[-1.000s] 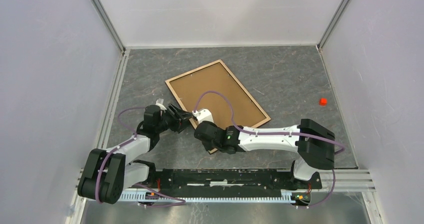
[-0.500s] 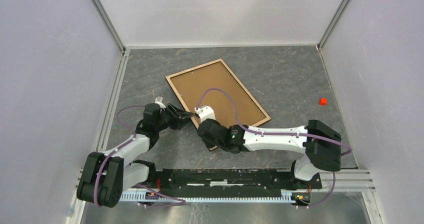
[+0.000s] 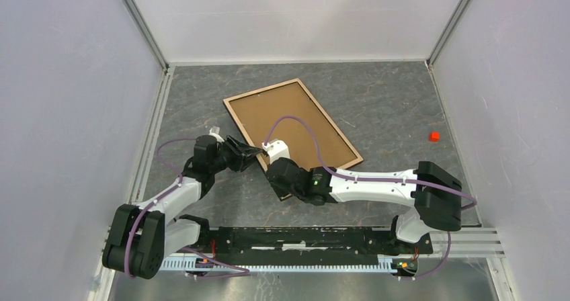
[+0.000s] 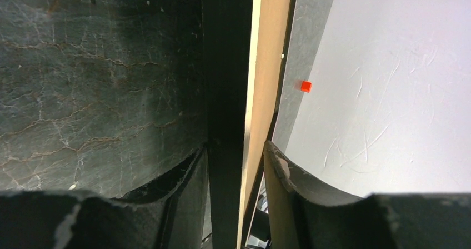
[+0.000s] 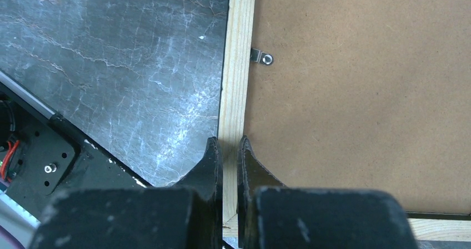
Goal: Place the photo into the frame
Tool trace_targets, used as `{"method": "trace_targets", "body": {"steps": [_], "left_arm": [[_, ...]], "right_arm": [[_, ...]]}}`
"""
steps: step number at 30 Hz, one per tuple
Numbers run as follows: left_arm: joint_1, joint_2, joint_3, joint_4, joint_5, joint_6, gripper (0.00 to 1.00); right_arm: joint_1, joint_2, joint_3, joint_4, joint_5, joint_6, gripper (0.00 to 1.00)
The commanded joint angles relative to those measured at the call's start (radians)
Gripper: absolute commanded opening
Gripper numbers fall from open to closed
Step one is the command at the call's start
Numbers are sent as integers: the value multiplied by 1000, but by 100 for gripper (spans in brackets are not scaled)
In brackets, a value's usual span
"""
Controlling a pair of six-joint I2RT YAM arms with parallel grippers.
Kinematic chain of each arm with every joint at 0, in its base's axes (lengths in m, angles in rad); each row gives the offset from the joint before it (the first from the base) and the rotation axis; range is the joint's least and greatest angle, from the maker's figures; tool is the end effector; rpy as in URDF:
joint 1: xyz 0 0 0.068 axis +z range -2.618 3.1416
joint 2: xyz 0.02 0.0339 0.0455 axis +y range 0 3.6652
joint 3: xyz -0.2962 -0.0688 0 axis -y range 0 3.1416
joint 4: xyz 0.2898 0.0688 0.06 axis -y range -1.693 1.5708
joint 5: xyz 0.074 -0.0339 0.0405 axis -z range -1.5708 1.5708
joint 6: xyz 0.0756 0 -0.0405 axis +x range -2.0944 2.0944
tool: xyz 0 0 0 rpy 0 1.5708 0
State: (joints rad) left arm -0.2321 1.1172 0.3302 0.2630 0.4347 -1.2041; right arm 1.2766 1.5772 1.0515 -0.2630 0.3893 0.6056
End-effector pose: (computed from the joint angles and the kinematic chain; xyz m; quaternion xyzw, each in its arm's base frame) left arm 0.2464 -0.0910 0.1455 -0.2997 0.7982 -0.4618 0.2447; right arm 0.1446 0.3784 0.2140 -0.2290 0.8808 0.1969 0.3647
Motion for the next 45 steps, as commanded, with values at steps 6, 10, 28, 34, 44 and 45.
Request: {"method": "trace_targets", "body": {"steps": [6, 10, 28, 34, 44, 45], "left_arm": [[-18, -29, 70, -7, -1, 14, 35], [-18, -58, 140, -121, -15, 59, 17], [-9, -319, 491, -864, -113, 95, 2], [-8, -399, 578, -972, -144, 95, 2], [-9, -422, 749, -1119, -208, 153, 2], [-9, -423, 769, -1129, -220, 159, 2]], "right_arm": [[4, -63, 33, 178, -34, -61, 0], [1, -84, 3, 157, -30, -113, 21], [365, -479, -380, 294, 496, -908, 98], [385, -404, -477, 660, 663, -1146, 95], [384, -315, -534, 1072, 505, -1294, 82], [384, -308, -525, 1076, 490, -1287, 82]]}}
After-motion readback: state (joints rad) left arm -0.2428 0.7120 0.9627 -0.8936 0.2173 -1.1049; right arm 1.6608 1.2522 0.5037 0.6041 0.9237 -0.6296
